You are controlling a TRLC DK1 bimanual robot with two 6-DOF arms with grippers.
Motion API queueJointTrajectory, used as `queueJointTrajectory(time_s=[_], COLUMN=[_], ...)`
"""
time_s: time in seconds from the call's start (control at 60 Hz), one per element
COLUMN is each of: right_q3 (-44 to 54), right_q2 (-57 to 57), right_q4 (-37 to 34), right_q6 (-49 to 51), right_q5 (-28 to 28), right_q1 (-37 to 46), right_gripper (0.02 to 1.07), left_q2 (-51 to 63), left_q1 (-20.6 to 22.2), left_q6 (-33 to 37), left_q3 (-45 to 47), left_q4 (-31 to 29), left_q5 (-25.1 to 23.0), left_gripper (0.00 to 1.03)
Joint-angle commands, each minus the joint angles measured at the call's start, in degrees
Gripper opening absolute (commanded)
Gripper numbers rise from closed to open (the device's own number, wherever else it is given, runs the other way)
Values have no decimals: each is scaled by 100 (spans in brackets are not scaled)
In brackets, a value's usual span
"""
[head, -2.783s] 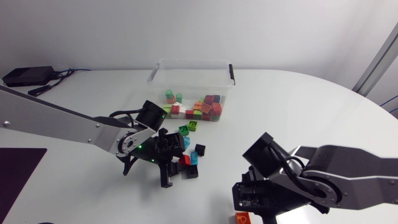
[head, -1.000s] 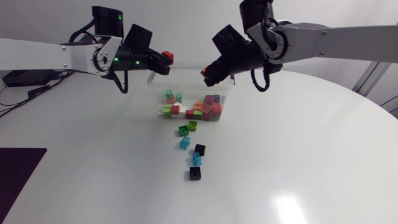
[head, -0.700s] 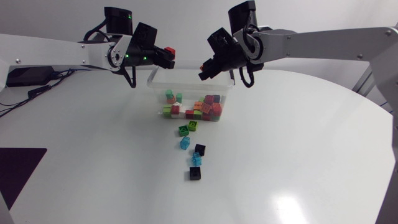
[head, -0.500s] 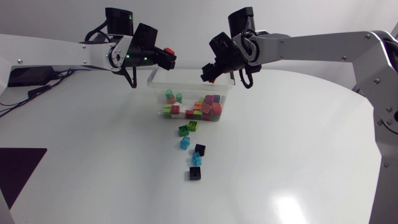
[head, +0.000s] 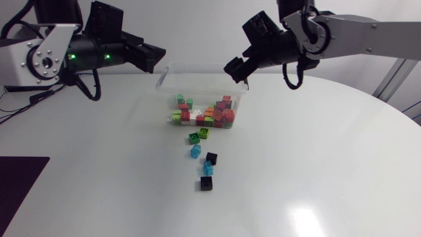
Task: Place the duplo bricks in the container
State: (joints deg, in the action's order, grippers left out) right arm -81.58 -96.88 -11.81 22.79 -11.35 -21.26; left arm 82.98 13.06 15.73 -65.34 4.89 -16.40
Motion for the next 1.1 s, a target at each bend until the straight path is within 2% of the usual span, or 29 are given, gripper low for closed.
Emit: queueJointTrajectory(time_s=[0.0,0.217,0.417,0.767,0.85,1.083], right_q3=[617,1892,2612,2683,2586,2331], right_q2=[389,1145,1171,337,90,-551], right_q4=[-102,-234,-190,-75,-58,-32], right_q6=[218,569,824,965,982,1035], right_q5=[-104,-376,-491,-526,-517,-499], right_q1=[-28,-116,-247,-502,-537,-652], right_gripper=[101,101,101,101,101,100], left_q2=[-370,-528,263,1748,2073,2557], left_q1=[188,531,663,1067,1120,1366], left_q6=[256,431,537,546,519,423], left_q3=[549,1313,1516,1102,848,531], left_q4=[-269,-726,-805,-858,-1025,-1051], left_q5=[-65,-56,-56,6,23,181], left_gripper=[92,92,91,91,88,85])
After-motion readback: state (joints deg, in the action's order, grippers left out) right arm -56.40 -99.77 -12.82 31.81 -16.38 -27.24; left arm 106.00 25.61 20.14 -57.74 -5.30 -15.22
